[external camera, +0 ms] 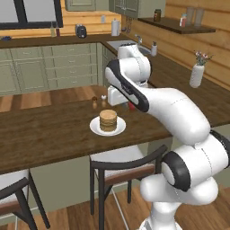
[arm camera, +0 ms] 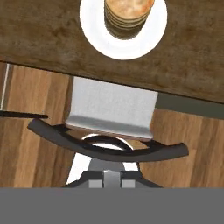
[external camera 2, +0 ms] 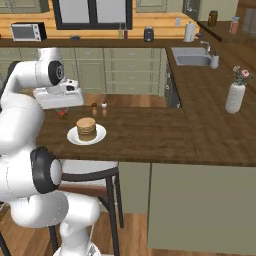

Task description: Take the strawberry from the fridge and place it on top of the pancake, located on the dining counter.

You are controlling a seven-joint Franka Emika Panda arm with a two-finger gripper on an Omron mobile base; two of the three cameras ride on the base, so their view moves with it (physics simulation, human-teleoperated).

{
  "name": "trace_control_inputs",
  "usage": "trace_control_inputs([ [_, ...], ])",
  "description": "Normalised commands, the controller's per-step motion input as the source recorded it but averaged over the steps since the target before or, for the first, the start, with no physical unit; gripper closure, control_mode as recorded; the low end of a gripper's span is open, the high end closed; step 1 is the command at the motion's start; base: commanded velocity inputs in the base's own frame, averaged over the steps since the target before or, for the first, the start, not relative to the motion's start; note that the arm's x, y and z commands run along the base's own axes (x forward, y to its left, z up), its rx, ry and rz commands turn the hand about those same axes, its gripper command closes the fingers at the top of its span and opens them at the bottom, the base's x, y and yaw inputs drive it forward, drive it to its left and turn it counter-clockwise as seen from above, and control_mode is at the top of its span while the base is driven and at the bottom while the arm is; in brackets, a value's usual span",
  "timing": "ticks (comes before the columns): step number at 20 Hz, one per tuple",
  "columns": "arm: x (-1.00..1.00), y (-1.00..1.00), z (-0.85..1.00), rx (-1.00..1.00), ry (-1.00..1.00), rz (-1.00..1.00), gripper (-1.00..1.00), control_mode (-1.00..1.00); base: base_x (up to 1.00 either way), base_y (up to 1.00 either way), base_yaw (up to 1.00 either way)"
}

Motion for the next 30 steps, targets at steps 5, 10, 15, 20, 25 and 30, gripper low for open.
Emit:
trace_control_inputs([
  [5, 1.00, 0.50, -0.32, -0.15, -0.05, 0.00, 1.00, -1.00, 0.00, 0.00, 0.00],
  [10, 1.00, -0.01, -0.50, 0.07, -0.05, 0.01, 1.00, -1.00, 0.00, 0.00, 0.00],
  [15, 0.70, -0.05, -0.45, 0.07, -0.09, 0.00, 1.00, -1.00, 0.00, 0.00, 0.00],
  [20, 0.85, 0.04, -0.47, 0.00, -0.09, 0.00, 1.00, -1.00, 0.00, 0.00, 0.00],
  [25, 0.91, 0.04, -0.46, 0.00, -0.03, 0.00, 1.00, -1.00, 0.00, 0.00, 0.00],
  [30, 0.62, 0.21, -0.45, 0.00, -0.10, 0.00, 1.00, -1.00, 0.00, 0.00, 0.00],
])
